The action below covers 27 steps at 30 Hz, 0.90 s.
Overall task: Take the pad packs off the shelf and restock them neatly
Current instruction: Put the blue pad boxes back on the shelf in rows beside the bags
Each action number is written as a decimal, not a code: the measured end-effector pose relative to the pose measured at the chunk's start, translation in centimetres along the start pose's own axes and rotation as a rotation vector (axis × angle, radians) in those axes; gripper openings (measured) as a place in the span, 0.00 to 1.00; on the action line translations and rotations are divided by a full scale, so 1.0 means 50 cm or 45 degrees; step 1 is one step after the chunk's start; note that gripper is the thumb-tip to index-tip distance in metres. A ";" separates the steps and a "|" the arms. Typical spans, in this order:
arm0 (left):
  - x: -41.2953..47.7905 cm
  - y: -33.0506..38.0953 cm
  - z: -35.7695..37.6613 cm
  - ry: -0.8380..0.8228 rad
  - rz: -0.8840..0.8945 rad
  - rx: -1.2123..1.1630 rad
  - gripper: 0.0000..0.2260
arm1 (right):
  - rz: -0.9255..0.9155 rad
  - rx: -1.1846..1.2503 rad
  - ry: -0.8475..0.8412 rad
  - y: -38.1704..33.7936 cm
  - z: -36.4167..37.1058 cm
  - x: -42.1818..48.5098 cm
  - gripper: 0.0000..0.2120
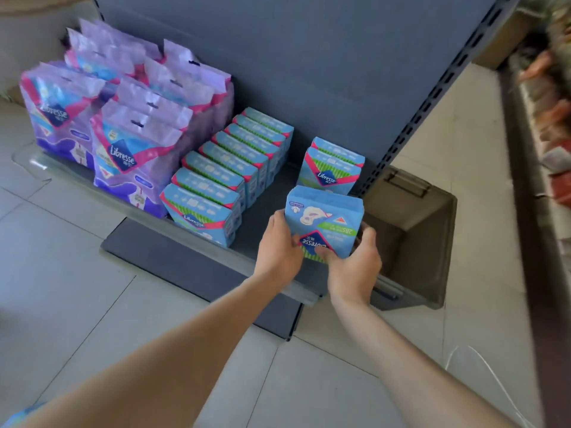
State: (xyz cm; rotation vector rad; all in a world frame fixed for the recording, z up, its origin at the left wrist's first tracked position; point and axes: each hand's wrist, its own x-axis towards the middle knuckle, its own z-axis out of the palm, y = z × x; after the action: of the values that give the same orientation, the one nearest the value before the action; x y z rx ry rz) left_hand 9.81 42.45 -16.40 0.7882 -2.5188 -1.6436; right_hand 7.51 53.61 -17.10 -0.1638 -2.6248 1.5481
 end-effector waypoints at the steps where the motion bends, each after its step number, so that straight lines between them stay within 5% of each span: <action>1: 0.018 -0.005 0.005 0.008 0.000 0.015 0.14 | 0.006 0.003 0.002 0.007 0.014 0.015 0.29; 19: 0.157 -0.047 0.047 0.023 0.019 0.006 0.34 | -0.033 -0.001 0.134 0.053 0.156 0.156 0.28; 27: 0.102 -0.089 0.011 0.051 0.125 0.354 0.26 | 0.154 -0.011 0.256 0.032 0.172 0.173 0.33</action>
State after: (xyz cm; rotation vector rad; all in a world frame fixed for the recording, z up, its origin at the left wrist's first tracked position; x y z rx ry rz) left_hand 6.95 39.36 -21.72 0.6933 -2.7449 -1.2527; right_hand -2.13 48.12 -22.45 -0.4613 -2.5058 1.4689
